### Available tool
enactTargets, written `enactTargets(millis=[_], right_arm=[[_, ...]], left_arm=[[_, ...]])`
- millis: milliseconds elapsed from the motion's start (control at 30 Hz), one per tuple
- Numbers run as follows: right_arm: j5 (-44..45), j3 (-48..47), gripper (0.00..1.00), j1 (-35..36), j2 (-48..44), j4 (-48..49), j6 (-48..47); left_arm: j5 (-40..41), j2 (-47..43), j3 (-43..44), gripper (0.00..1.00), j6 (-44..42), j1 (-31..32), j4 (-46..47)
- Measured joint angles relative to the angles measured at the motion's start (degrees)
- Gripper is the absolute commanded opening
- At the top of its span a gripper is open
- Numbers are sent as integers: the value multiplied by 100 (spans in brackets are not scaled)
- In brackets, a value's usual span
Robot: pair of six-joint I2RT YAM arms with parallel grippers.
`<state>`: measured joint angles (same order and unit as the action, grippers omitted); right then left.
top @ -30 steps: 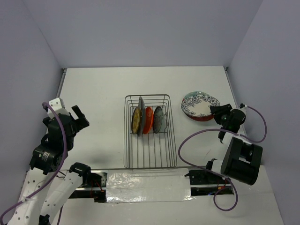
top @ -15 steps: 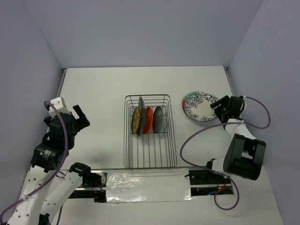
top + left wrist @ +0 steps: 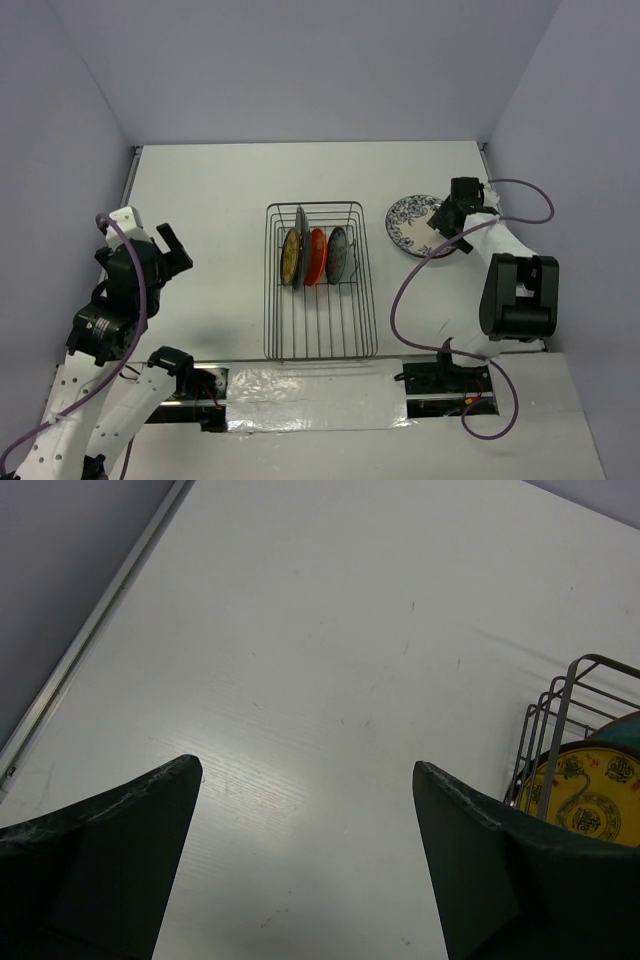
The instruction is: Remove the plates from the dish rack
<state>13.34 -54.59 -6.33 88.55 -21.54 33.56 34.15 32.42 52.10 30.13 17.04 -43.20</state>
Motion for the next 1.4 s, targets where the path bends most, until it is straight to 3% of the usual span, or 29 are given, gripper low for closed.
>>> enactTargets(millis=[133,167,233,400,500,567,633,667,800,967,1233,1400], right_arm=[[728,-114,86,485,-291,-531,-48],[861,-114,100,592,-435,-627,-50],[1014,-125,100,787,-815,-785,-114],[962,-323,100,866,-1543,-975,-367],[17,-195,100,931,-2090,-800,-619],[-579,-79,100,1381,-2625,-625,-750],[-632,-328,97,2640,-3023,-699,-874],[-595,-455,96,2938,-3040,-726,-896],[503,-1790,88,4905,-2430,-1285,-785],[1930,-3003,86,6395,-1067,-2214,-310],[3351,-5466,81,7291,1703,-4142,483],[3886,-6159,62,7331,2494,-4990,739]], left_arm=[[-2,4,0,100,0,0,0],[0,7,0,100,0,0,0],[0,9,0,99,0,0,0],[0,7,0,100,0,0,0],[0,7,0,100,0,0,0],[0,7,0,99,0,0,2],[2,11,0,99,0,0,0],[2,13,0,100,0,0,0],[2,31,0,99,0,0,-2],[4,39,0,100,2,0,-4],[7,31,0,99,2,4,-4],[2,-37,0,100,2,7,-2]])
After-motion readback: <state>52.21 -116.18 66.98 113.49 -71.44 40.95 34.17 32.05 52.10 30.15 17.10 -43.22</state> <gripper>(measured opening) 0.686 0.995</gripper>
